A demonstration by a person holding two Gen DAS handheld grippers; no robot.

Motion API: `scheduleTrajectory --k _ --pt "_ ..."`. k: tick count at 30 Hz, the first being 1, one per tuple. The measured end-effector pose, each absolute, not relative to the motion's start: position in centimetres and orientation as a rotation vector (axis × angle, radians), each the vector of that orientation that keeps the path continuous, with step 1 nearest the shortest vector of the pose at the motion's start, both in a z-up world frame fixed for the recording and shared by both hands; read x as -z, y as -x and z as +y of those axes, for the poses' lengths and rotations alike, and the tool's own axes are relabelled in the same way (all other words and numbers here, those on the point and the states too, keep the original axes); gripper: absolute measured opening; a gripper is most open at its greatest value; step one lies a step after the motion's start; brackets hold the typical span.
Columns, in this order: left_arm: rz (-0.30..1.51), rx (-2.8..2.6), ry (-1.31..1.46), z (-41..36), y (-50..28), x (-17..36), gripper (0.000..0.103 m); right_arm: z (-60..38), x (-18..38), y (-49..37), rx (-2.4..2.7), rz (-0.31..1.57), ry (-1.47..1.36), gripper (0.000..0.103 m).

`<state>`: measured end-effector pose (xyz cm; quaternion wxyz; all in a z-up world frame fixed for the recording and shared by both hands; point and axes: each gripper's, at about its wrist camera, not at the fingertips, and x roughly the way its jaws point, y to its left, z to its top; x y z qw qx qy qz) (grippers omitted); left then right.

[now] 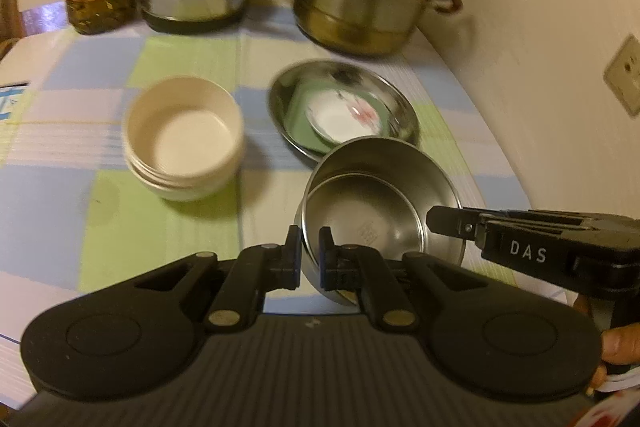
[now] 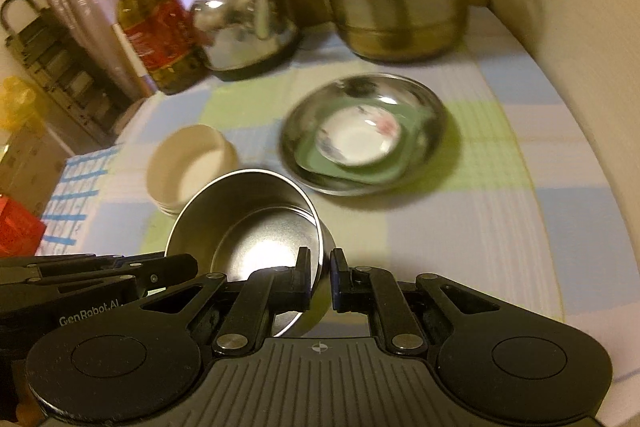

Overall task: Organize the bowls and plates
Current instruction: 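Carry the steel bowl with the left tool toward the stacked bowls, then lower the steel bowl with the left tool into the cream bowl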

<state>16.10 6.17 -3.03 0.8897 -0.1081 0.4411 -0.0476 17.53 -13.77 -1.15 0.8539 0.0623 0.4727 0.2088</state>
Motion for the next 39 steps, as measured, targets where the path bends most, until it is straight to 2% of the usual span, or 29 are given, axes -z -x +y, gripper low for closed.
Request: scheduleTrajectory --k 18,39 --pt "0.831 -0.039 0.273 15.3 -20.7 0.3 0.007 -4.5 -0.2 -25.3 -0.572 0.986 -0.143 0.01" --pt "0.887 -0.068 0.278 19.3 -24.3 3.6 0.007 0.0 3.0 -28.9 -0.581 1.025 -0.142 0.01"
